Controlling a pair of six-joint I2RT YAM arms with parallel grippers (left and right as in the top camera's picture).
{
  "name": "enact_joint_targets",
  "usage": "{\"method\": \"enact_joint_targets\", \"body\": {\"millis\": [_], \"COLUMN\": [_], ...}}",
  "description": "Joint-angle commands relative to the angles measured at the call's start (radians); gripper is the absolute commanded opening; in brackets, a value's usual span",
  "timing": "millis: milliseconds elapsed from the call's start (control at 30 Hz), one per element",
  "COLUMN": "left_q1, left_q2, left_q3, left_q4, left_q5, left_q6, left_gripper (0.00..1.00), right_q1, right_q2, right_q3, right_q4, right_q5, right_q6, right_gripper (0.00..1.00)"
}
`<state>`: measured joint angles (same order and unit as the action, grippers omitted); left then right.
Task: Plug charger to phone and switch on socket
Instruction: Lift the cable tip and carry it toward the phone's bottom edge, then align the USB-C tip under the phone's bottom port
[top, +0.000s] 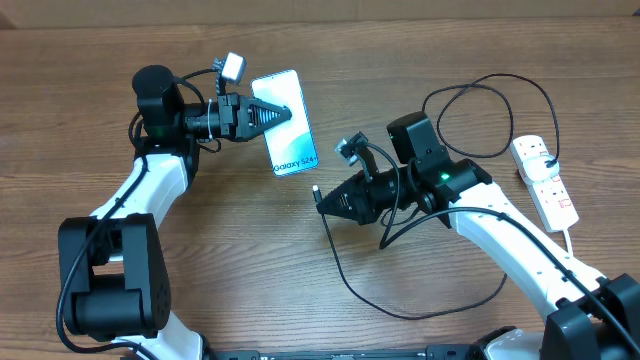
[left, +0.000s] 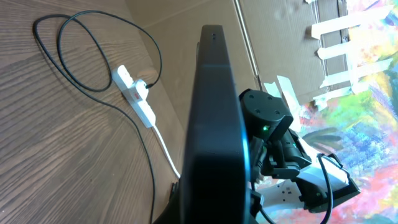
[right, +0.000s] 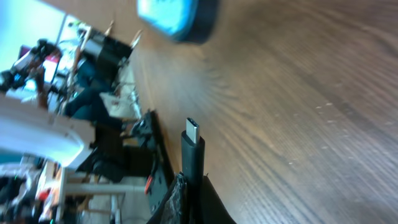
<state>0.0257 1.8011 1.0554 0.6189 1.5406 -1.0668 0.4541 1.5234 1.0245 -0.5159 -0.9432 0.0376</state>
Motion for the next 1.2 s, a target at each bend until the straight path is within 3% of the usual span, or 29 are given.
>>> {"method": "enact_joint_targets", "body": {"millis": [0,433,633,1167], "left_q1": [-0.01,-0.027,-0.027,-0.026], "left_q2": [-0.002,-0.002,-0.002,-0.002], "left_q3": [0.013,0.013,0.013,0.013], "left_q4": [0.007,0.006,0.006,0.006], "left_q5": [-0.003,-0.006,-0.006,-0.002], "left_q6": [0.024,0.042,0.042,0.051], "left_gripper": [0.04,0.04,0.04,0.04], "right_q1": [0.005,0.062,0.103,0.108], "right_q2": [-0.001,-0.002,-0.002,-0.003], "right_q3": [0.005,0.008,0.058,0.141], "right_q4": [0.038,0.084,0.006,-0.068], "right_q5": [0.065,0.109,0.241,0.254], "right_q6": [0.104,0.161,0.164,0.128], "right_gripper": [0.04,0.04,0.04,0.04]}}
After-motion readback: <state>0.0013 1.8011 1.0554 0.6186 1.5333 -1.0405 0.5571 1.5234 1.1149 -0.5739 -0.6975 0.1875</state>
